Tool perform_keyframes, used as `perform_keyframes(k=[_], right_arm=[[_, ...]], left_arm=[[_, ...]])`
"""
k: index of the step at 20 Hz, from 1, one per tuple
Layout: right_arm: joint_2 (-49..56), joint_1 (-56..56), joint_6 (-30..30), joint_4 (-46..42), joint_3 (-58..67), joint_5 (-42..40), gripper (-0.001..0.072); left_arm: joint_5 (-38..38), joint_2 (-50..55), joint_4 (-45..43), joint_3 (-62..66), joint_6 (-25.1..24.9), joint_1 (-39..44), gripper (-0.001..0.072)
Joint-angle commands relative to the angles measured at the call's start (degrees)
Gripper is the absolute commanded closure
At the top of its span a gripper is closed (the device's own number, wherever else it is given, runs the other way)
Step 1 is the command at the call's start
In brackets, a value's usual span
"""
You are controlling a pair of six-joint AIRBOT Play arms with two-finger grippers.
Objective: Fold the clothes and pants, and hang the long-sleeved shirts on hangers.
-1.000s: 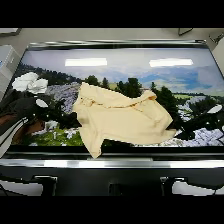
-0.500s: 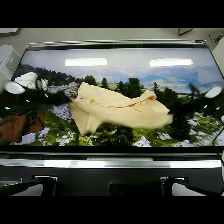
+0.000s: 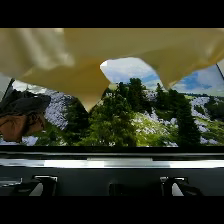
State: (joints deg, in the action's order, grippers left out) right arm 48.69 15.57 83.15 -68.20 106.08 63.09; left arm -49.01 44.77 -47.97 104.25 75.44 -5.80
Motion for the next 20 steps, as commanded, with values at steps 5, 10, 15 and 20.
perform_keyframes(k=[5,10,15,20], right_arm=[[-3.91,-0.07,1.84,-0.24,1.84,4.15,0.0676],[11.87,-0.13,5.33,0.09,-9.86,18.38,0.0676],[34.07,-0.13,6.73,14.82,-21.46,4.11,0.0676],[49.62,-0.13,8.81,30.67,-21.46,4.90,0.0675]], left_arm=[[-4.26,-2.29,-8.17,1.90,3.23,-0.17,0.0682],[-14.32,8.52,-10.58,-12.09,4.63,-0.07,0.0681],[-2.25,24.96,-10.25,-31.43,3.58,-0.04,0.0680],[-2.93,41.29,-0.46,-32.65,3.61,-0.04,0.0679]])
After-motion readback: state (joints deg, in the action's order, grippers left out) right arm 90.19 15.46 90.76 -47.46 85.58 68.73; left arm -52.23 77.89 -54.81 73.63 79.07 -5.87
